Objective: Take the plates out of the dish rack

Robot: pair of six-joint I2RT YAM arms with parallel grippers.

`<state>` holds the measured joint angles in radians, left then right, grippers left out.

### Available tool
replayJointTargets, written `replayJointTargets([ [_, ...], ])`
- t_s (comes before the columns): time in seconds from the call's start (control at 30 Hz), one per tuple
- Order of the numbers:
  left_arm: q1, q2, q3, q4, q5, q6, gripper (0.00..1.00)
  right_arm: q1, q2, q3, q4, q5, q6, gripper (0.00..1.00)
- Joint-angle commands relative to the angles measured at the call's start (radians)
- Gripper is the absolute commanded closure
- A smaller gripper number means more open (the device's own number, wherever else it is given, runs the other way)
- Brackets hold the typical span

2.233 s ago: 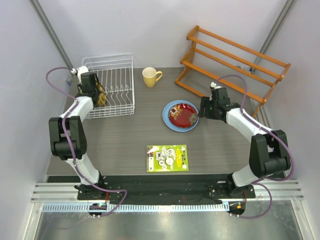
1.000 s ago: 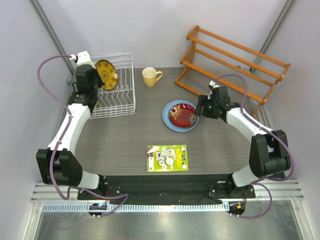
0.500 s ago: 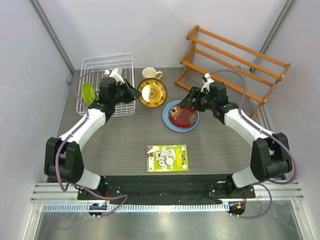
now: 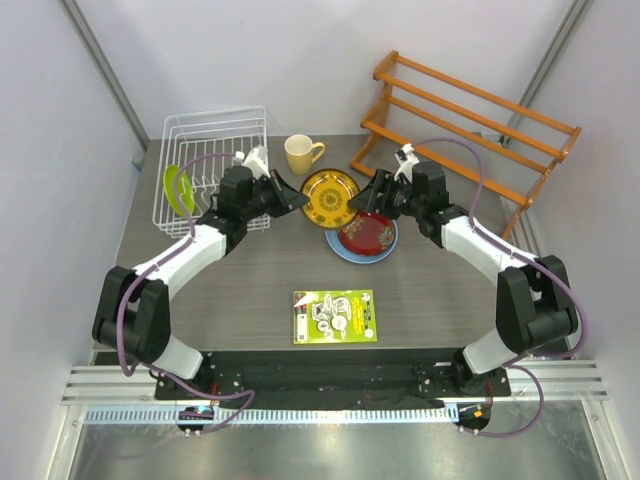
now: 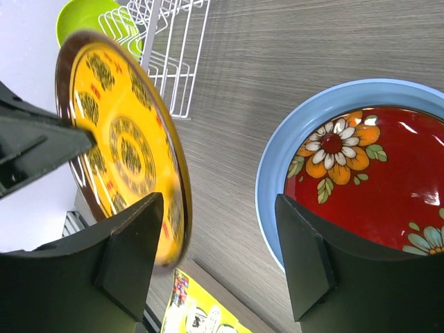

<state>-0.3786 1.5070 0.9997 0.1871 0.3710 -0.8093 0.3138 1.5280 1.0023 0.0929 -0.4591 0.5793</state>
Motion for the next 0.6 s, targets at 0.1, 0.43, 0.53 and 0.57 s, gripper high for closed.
replayJointTargets([
  [0.1,-0.028,0.004,-0.007,0.098,0.036,-0.028,1.00,0.008,0.032,0.018,0.090,-0.053,0.030,0.84],
  [0.43,-0.028,-0.010,0.062,-0.135,-0.154,0.130,0.23,-0.036,-0.049,0.005,-0.043,0.132,-0.031,0.99],
  [0.53,-0.026,-0.060,0.071,-0.245,-0.344,0.228,0.17,-0.064,-0.052,0.012,-0.134,0.206,-0.074,0.99],
  [0.57,-0.026,-0.077,0.071,-0.279,-0.378,0.249,0.16,-0.080,-0.048,0.013,-0.153,0.221,-0.085,0.99],
])
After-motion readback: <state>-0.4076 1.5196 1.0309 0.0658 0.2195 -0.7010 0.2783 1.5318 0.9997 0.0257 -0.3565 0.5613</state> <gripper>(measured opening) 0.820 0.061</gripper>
